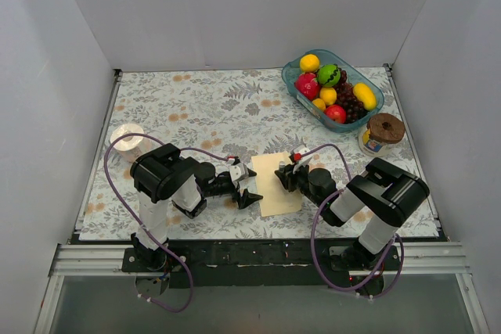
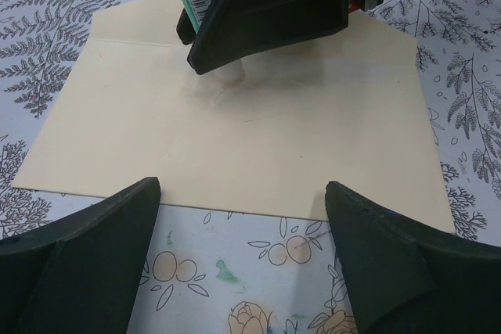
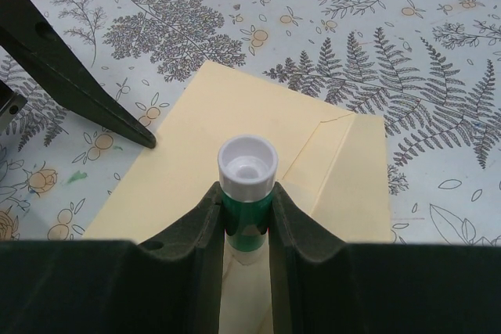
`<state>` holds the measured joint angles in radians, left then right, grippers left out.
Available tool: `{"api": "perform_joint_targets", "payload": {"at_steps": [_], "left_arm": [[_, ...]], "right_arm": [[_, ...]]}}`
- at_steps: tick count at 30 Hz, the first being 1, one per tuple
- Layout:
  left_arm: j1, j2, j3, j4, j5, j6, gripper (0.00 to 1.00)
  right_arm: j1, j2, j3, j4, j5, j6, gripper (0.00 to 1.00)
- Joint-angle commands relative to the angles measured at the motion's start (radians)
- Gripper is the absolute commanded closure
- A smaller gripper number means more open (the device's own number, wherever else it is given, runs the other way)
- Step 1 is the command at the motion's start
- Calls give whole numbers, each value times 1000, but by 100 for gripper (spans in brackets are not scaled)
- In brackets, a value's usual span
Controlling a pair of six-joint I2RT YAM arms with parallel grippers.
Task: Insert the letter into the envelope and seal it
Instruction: Apply the solid glue to the envelope.
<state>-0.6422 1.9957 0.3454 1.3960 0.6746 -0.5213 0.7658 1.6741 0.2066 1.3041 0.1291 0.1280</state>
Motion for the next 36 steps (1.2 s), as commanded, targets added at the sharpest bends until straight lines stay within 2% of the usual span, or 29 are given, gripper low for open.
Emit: {"api": "perform_joint_targets", "payload": {"at_steps": [1, 10, 36], "left_arm": [[10, 52, -19, 37, -12, -37, 14], [12, 52, -17, 35, -10, -42, 15], [15, 58, -11, 23, -4, -37, 15]], "right_arm": [[0, -2, -10, 319, 20, -8, 99], [0, -116, 28, 212, 21, -48, 99], [-2, 70, 125, 277, -11, -47, 99]]}}
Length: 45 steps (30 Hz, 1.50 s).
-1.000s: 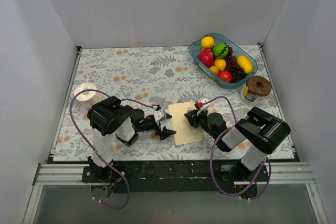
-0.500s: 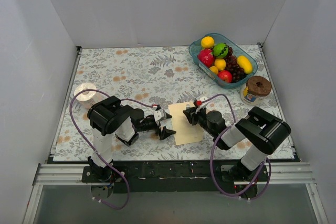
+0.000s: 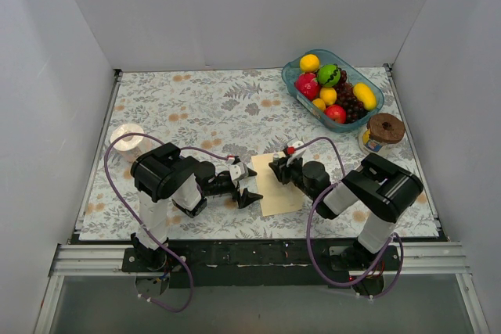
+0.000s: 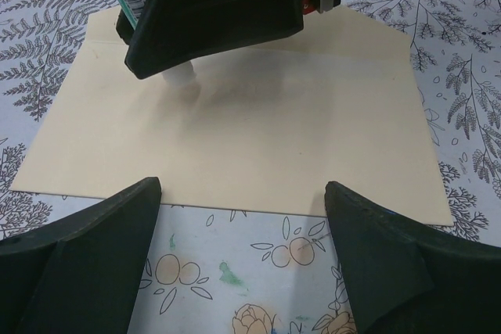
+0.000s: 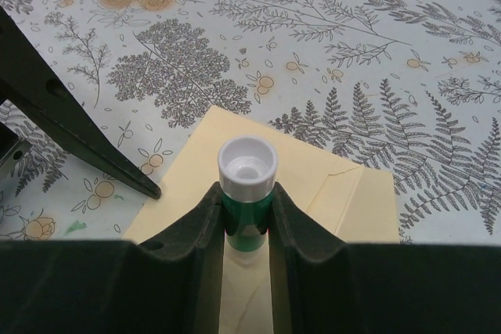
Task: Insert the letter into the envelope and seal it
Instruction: Apply the solid glue to the envelope.
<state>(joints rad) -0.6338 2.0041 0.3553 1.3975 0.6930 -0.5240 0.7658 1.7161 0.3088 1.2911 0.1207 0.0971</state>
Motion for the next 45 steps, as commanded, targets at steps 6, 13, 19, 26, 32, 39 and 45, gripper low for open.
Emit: {"api": "perform_joint_targets", "payload": {"at_steps": [6, 13, 19, 26, 32, 39, 45], "left_arm": [[11, 53, -26, 32, -15, -36, 16], [13, 53, -16, 21, -15, -50, 18], [17, 53, 8, -31, -3, -64, 20], [17, 50, 2, -34, 20, -33, 21], [14, 44, 11, -67, 43, 2, 21], [3, 42, 62, -201, 73, 19, 21], [3, 61, 91, -247, 74, -13, 21]], "right_arm": [[0, 59, -3, 312, -4, 10, 99], [4, 76, -49, 352, 7, 50, 99], [23, 92, -85, 381, 39, 53, 99], [27, 111, -94, 405, 56, 46, 99], [27, 112, -88, 404, 59, 33, 99], [27, 111, -91, 402, 59, 33, 99], [27, 111, -92, 401, 59, 33, 99]]}}
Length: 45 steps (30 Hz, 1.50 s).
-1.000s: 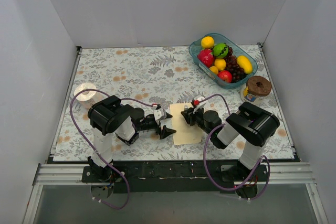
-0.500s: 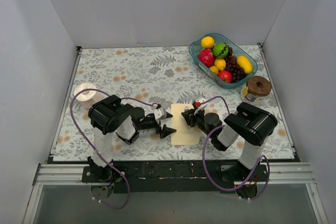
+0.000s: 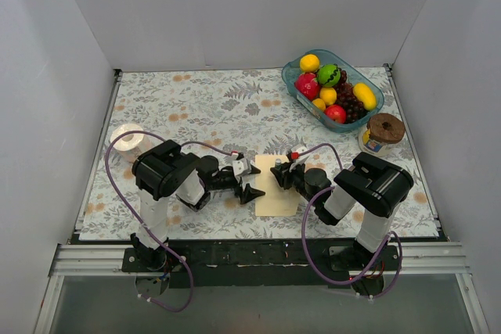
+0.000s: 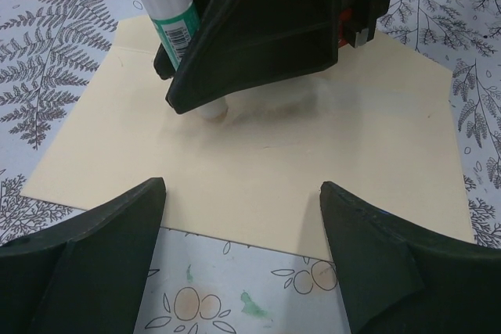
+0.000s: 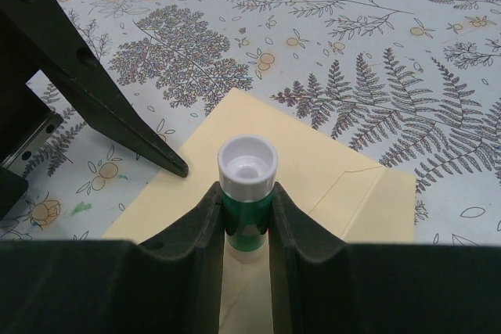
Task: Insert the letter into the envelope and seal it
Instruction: Apply the solid glue to the envelope.
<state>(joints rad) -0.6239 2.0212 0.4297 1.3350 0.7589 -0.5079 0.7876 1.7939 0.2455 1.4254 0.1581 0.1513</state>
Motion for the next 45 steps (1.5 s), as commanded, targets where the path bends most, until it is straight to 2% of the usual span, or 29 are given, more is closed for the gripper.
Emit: {"api": "perform_joint_targets", "payload": {"at_steps": [1, 9, 13, 18, 25, 45], "left_arm": [[-7, 47, 20, -189, 11, -29, 21], [-5, 82, 1, -106, 26, -98, 21], [-7, 88, -17, -91, -9, -75, 20], [-10, 96, -6, -149, -58, -29, 21], [-19, 116, -17, -148, -113, 0, 21], [-19, 152, -2, -169, -142, 3, 21]], "right_arm": [[6, 32, -29, 268, 21, -22, 99], [6, 22, -32, 260, 24, -21, 99], [6, 25, -35, 260, 26, -19, 99], [6, 22, -37, 260, 27, -21, 99], [6, 24, -40, 259, 28, -21, 99], [18, 27, -55, 265, 34, -16, 99]]}}
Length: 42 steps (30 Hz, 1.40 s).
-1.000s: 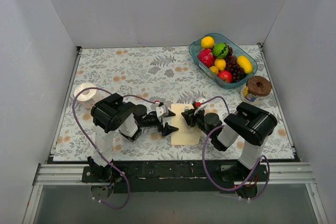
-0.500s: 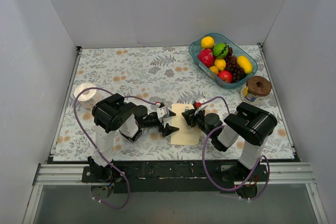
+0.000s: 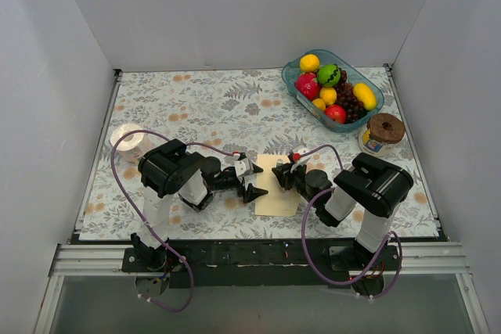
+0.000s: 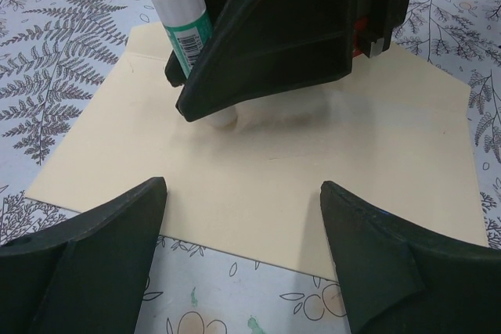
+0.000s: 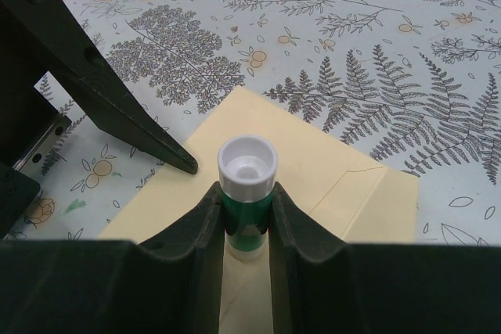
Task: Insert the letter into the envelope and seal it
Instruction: Apply the solid glue to the envelope.
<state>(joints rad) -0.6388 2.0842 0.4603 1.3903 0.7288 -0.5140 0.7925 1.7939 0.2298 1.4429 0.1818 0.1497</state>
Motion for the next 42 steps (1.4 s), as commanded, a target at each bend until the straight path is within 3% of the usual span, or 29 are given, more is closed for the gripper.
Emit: {"api": "perform_joint_targets", "payload": {"at_steps": [1, 42], "left_arm": [[-5, 89, -34, -224, -115, 9, 21], [-4, 96, -15, -247, -124, 0, 21]], "right_arm": [[14, 27, -43, 248, 11, -16, 99], [126, 116, -170, 435, 81, 80, 99]]}}
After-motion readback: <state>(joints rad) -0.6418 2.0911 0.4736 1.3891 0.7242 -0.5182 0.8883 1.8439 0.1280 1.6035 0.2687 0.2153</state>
